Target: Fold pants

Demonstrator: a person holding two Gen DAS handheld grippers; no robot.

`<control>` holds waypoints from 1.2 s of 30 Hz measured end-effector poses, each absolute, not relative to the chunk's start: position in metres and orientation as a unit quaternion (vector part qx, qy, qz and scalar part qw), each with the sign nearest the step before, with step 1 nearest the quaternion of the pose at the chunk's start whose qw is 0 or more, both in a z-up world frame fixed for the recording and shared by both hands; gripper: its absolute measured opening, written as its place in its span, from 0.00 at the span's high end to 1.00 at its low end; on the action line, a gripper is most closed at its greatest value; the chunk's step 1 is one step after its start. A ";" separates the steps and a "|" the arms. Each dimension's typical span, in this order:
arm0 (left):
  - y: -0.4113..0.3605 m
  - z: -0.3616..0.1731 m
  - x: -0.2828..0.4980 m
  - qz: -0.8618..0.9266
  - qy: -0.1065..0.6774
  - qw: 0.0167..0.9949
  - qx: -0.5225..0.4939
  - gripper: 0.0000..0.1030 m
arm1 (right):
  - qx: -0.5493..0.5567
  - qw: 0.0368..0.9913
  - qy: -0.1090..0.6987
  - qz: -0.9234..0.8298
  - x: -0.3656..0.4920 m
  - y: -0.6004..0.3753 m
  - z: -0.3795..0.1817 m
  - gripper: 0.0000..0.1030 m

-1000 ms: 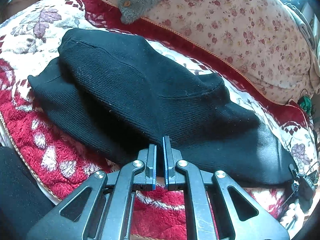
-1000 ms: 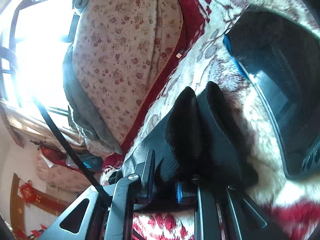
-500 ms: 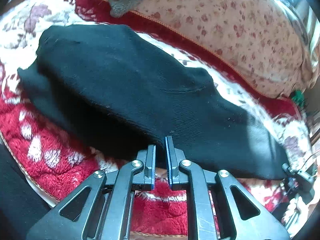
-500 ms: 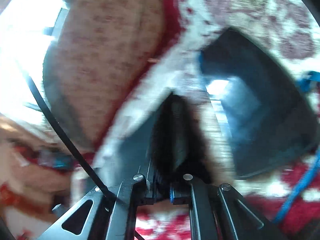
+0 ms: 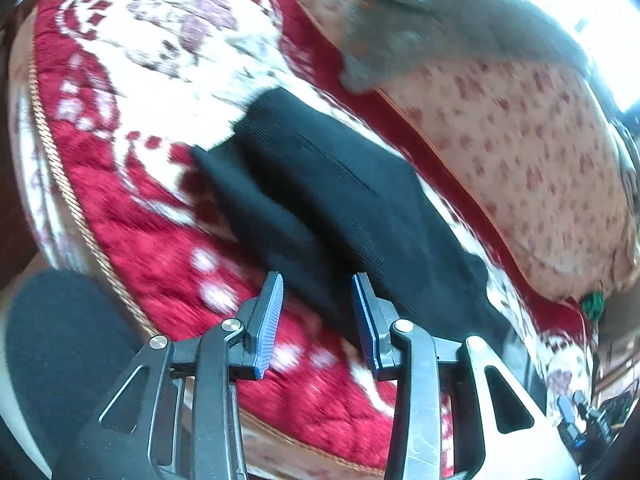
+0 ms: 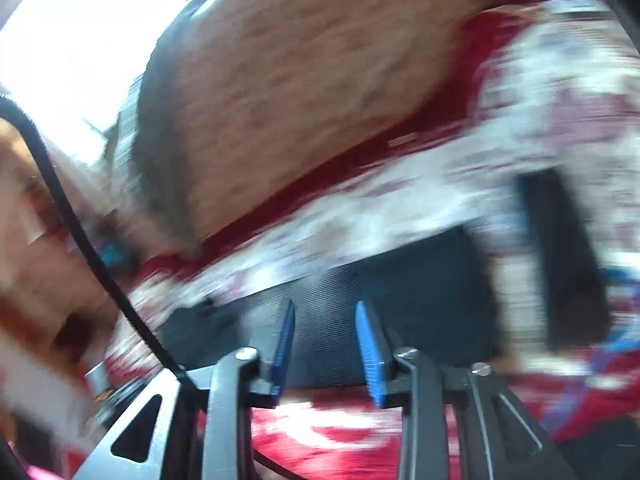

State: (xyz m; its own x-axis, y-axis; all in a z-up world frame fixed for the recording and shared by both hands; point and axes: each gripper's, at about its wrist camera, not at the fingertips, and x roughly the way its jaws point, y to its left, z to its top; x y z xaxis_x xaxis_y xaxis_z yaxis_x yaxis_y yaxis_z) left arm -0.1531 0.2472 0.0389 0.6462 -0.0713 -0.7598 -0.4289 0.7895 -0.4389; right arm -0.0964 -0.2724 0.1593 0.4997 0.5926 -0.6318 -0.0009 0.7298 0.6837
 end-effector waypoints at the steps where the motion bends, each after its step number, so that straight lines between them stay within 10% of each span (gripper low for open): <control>1: 0.253 0.039 -0.151 0.110 0.409 0.852 -0.307 0.66 | 0.315 0.791 0.475 0.221 -0.086 -0.247 0.153 0.64; 21: 0.313 0.017 -0.098 0.092 0.429 0.836 -0.330 0.43 | -0.111 0.765 0.437 0.460 -0.055 0.086 0.101 0.49; 27: 0.318 0.023 -0.101 0.078 0.416 0.834 -0.353 0.43 | 0.012 0.763 0.456 0.458 0.000 0.081 0.097 0.68; 36: 0.310 0.029 -0.094 0.069 0.421 0.837 -0.343 0.42 | 0.127 0.750 0.480 0.437 0.044 0.068 0.094 0.70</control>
